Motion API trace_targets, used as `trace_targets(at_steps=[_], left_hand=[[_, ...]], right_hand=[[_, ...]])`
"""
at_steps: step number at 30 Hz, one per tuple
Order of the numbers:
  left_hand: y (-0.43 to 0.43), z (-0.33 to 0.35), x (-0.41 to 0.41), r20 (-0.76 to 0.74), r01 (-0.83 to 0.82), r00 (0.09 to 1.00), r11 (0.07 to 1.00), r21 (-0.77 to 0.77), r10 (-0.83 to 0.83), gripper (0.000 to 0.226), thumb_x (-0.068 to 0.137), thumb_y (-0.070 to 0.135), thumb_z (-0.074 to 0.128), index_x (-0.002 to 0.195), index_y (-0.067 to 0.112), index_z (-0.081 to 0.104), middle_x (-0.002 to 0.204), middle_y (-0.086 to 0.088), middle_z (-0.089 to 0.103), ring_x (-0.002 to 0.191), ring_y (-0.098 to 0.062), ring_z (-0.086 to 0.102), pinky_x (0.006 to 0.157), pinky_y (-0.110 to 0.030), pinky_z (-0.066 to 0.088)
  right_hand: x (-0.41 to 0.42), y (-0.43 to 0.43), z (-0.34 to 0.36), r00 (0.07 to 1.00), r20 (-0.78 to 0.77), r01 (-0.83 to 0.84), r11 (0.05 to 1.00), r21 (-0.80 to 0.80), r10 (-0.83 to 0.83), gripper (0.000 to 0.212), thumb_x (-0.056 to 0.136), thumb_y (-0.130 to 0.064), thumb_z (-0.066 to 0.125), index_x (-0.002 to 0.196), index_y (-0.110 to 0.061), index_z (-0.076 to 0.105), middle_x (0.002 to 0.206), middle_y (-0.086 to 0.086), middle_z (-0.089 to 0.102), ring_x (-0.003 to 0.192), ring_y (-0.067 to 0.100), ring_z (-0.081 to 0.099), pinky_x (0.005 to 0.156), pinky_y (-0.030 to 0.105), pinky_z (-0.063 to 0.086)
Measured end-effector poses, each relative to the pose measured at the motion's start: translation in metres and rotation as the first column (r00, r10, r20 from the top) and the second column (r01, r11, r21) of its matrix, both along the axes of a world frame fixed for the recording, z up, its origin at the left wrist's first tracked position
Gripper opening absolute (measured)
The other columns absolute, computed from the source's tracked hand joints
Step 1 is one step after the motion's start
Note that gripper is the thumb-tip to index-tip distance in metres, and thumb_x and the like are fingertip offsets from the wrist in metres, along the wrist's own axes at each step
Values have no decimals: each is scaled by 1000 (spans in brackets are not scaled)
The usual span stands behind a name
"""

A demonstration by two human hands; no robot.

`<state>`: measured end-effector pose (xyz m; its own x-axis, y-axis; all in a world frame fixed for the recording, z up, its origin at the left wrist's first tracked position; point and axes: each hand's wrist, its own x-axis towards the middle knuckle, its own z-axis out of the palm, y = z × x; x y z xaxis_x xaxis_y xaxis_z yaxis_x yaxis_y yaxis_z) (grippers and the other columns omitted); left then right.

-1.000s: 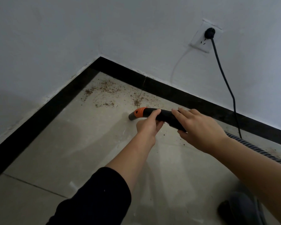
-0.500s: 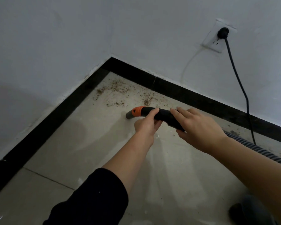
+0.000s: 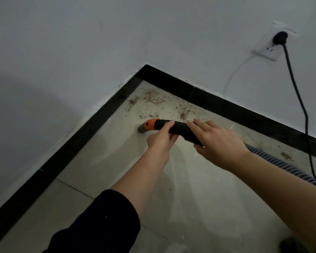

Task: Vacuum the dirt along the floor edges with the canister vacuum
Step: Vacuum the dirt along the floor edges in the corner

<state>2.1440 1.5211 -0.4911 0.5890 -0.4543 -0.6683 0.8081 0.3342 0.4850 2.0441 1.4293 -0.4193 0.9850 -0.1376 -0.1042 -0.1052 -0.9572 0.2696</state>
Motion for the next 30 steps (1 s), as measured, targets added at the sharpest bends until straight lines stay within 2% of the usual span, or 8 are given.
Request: trace_targets(at_steps=[7,13,17,20,24,28,30], left_hand=[[4,3,-1,-20,-32,999,999,-29,31,31,86,11,72,113,0,59,93,-13,71,70,-12,70,72,-20,58],[-10,13,-22,-53,-7,999,999,-35,5,26,85,13,74,104,5,58,91,-11,71,68,-12,69,74,-21,57],[-27,18,-47,-100,-5,995,1000,-10,4,31,83,13,76,107,3,59,101,-15,71,68,-14,70,65,-20,58],[-36,20,-65,-138,4,990,1000,-12,-6,35,82,13,77,110,2,60,98,-14,72,69,-15,71,60,-19,56],[-44,23,-79,-153,8,988,1000,-7,-9,34,81,14,77,109,3,60,92,-12,72,70,-16,72,64,-21,57],[-44,24,-85,-142,11,990,1000,19,-9,32,82,16,77,105,5,59,95,-11,72,73,-16,72,70,-23,57],[-43,24,-87,-136,8,991,999,33,-4,31,82,16,77,105,4,59,97,-11,72,72,-16,71,67,-22,56]], right_hand=[[3,2,6,999,-10,-34,999,-21,34,63,99,-29,46,152,-18,15,149,1,35,123,22,44,90,31,49],[-16,-12,20,999,-28,-21,1000,-3,21,64,97,-32,49,152,-21,18,148,1,37,125,21,44,93,35,50],[-39,-26,29,998,-60,-4,1000,-13,4,65,96,-34,50,152,-23,19,148,-2,38,126,19,43,93,31,50],[-55,-35,35,995,-94,10,1000,-5,-10,69,95,-36,54,153,-24,18,150,-3,37,128,17,42,96,29,48],[-70,-41,38,996,-89,19,1000,5,-18,69,95,-37,54,153,-24,18,150,-4,37,128,16,43,98,27,46],[-76,-45,38,997,-78,7,1000,21,-6,68,93,-36,57,151,-23,24,146,-2,42,123,19,47,94,32,50],[-77,-47,37,997,-72,-13,999,29,16,67,92,-35,58,150,-22,27,143,-2,46,119,19,50,92,34,51]])
